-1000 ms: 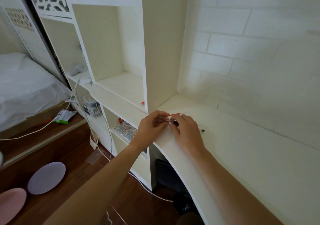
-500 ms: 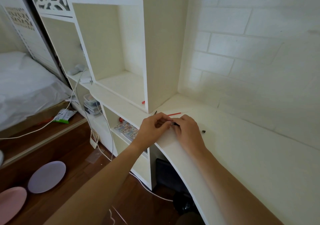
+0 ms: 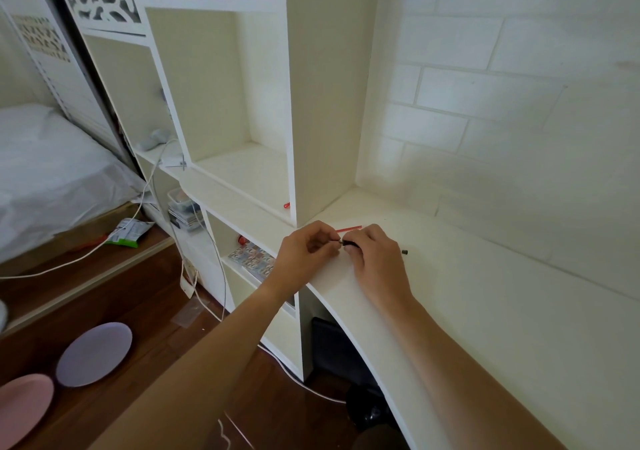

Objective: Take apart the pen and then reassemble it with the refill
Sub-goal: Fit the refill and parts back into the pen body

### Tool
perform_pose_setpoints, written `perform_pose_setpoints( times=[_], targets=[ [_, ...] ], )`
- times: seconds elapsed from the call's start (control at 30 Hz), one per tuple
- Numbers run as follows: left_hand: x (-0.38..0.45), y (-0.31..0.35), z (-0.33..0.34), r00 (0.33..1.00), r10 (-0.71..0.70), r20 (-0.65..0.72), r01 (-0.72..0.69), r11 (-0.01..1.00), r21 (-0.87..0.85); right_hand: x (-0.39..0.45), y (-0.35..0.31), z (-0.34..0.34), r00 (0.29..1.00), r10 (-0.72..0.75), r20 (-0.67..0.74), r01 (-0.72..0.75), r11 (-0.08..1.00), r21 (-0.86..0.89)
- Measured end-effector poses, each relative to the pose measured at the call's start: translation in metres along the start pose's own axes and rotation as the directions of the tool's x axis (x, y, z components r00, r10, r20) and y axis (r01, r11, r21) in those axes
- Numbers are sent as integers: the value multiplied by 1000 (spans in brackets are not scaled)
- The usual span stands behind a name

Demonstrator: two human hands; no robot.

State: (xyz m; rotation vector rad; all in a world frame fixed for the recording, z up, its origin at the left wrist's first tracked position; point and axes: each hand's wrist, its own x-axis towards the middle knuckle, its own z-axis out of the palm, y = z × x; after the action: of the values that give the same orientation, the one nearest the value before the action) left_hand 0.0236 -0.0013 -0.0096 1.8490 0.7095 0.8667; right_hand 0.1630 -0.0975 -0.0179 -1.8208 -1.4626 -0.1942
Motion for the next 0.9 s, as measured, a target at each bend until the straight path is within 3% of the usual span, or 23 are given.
perform_pose_setpoints(
  times=[0.2, 0.9],
  targets=[
    [1, 1, 2, 1000, -2, -8, 3, 1000, 20, -1, -4, 1, 998, 18, 57, -16, 999, -35],
    [2, 1, -3, 1000, -27, 15, 27, 999, -31, -1, -4, 1, 1000, 22, 18, -21, 999, -42]
  ],
)
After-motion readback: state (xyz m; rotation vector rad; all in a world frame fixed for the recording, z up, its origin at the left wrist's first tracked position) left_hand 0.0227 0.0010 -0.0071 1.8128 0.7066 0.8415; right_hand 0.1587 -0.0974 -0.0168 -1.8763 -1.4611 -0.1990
